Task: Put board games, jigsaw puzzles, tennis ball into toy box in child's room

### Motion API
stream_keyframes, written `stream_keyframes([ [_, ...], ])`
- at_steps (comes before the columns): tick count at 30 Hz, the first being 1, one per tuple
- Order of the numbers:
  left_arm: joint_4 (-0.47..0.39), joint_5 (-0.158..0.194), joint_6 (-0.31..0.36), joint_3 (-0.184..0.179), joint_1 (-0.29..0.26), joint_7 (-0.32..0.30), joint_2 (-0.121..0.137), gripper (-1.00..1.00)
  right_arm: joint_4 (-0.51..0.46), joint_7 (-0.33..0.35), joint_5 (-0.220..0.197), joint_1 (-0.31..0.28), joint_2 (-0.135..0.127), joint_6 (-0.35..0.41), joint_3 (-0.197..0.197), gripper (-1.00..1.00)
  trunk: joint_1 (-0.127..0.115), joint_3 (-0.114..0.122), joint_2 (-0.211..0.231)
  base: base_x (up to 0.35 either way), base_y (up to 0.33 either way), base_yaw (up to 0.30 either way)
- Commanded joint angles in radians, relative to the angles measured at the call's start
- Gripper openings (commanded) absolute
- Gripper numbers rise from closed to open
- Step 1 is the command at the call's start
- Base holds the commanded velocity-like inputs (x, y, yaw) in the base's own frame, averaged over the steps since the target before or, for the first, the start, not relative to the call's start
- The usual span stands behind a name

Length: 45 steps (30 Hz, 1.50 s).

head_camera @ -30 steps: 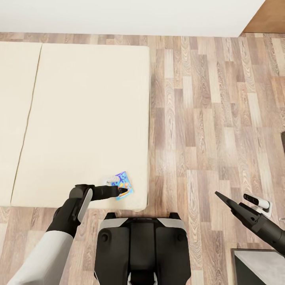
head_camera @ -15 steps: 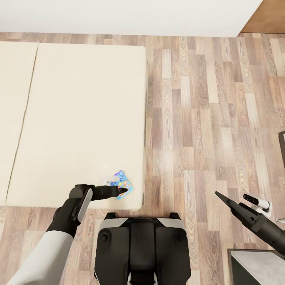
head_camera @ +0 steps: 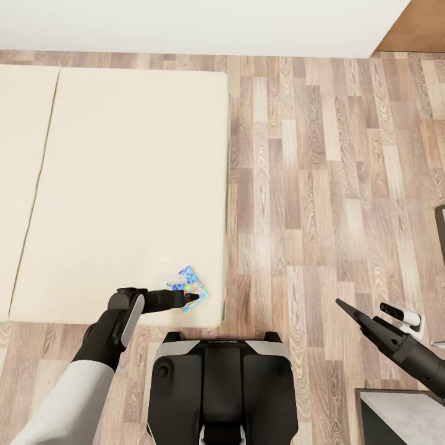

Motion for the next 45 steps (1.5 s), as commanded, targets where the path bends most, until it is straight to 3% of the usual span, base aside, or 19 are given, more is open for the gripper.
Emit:
stream_keyframes([
  [1,0.000,0.009,0.009,0.003,0.000,0.003,-0.001,1.00,0.000,0.001,-0.003,0.000,0.000,0.009,0.000,1.00,0.001,-0.001,-0.002,0.000,0.000,0.000],
  [45,0.000,0.008,0.010,0.006,0.000,-0.002,0.007,1.00,0.000,0.000,-0.002,0.000,0.001,0.009,0.000,1.00,0.001,-0.001,-0.002,0.000,-0.015,0.000],
])
